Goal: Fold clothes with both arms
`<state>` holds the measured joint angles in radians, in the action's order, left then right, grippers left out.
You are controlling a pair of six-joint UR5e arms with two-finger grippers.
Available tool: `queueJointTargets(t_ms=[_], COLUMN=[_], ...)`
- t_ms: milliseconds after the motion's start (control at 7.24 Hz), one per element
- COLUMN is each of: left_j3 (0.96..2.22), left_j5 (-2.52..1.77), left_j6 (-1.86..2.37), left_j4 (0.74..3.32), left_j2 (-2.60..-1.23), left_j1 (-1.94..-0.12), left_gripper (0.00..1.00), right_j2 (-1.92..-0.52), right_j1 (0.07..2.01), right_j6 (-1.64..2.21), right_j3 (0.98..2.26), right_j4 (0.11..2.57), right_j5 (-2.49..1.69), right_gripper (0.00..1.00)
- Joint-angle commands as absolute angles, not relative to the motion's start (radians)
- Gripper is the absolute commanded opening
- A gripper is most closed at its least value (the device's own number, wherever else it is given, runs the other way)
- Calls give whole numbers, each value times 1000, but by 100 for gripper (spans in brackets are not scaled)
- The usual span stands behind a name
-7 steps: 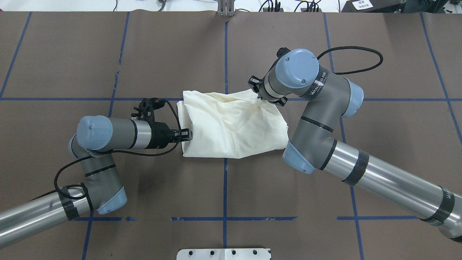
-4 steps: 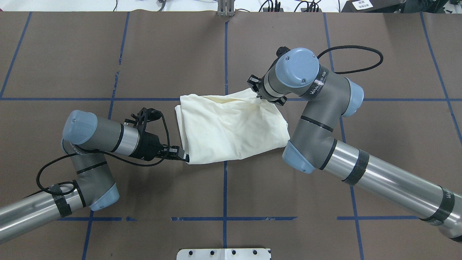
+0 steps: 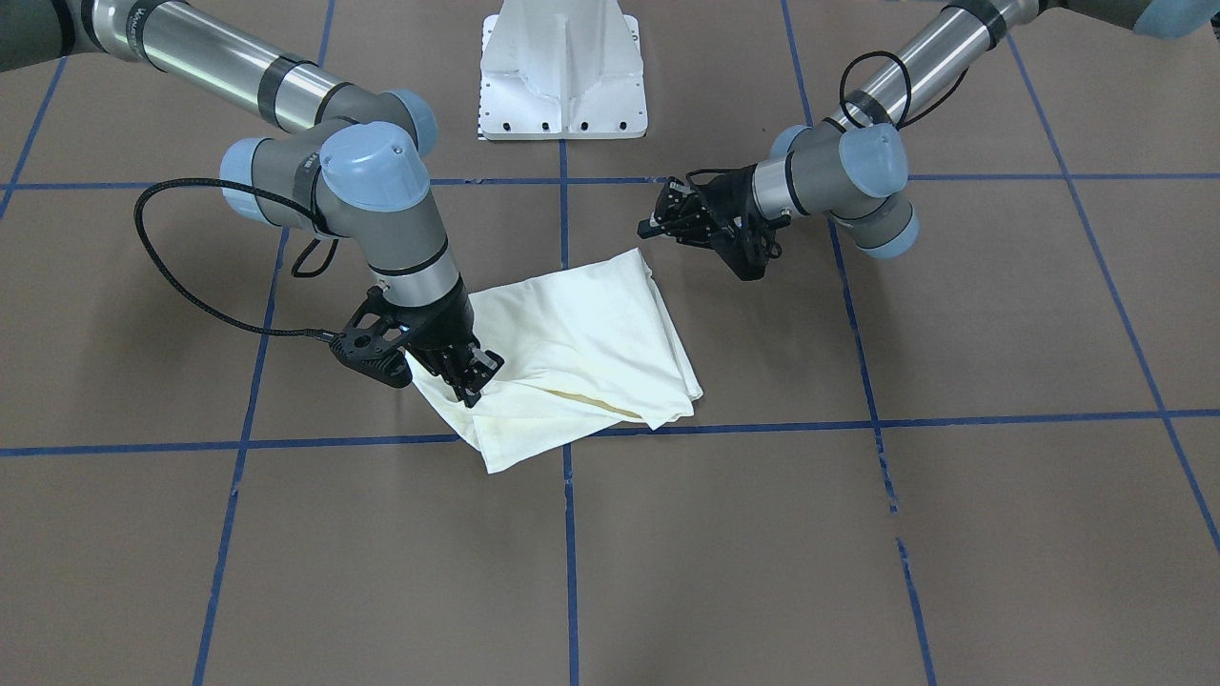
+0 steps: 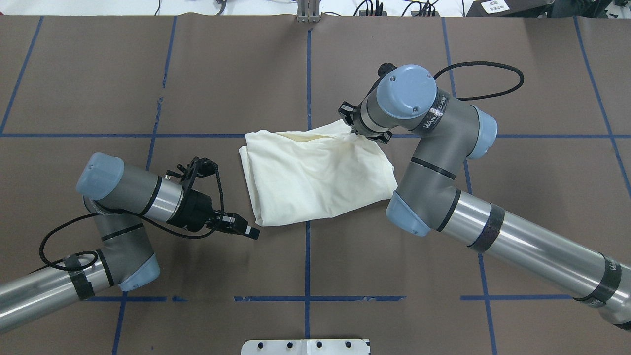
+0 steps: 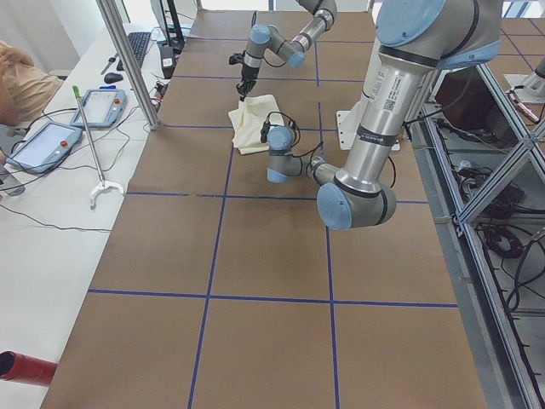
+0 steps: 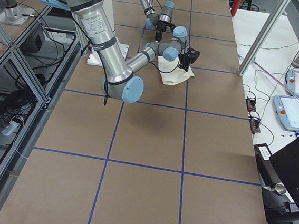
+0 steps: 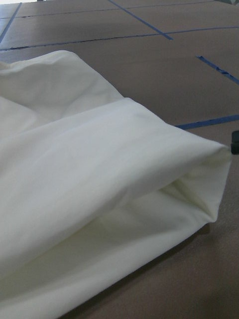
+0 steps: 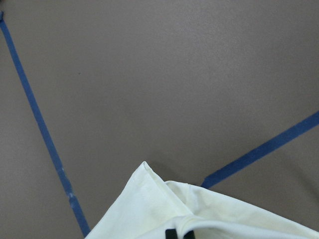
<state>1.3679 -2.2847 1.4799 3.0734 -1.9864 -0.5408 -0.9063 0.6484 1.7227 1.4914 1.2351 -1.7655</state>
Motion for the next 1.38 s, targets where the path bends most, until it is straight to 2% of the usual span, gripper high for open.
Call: queueJointTargets(t_ms=[0, 138, 414, 690, 828, 966, 1242], left_j3=[1394, 1394, 1391, 1384, 1384, 1391, 1423], left_j5=[-2239, -2197, -2188, -2084, -2083, -2086, -2091], left_j6=[1595, 1604, 1600, 1592, 1592, 1592, 1592], left_j4=[3102, 3071, 2894, 2789, 2787, 2787, 2786], left_j2=[-1979, -1979, -2055, -2111, -2108, -2105, -2097], left_j1=[-610, -656, -686, -649, -644, -647, -692], left_gripper=[0, 0, 0, 0, 0, 0, 0], right_j2=[-907, -891, -887, -912, -922, -913, -917], right_j1=[657, 675, 774, 712, 639, 583, 551], right_j6=[1714, 1698, 1583, 1600, 1600, 1601, 1585], right_j3=[1473, 1448, 1460, 1529, 1538, 1536, 1514], right_j4=[1236, 1236, 1232, 1235, 1235, 1236, 1238], right_j5=[-1766, -1767, -1978, -1974, -1917, -1860, -1853], right_gripper=[31, 99, 100, 100, 80, 2, 0])
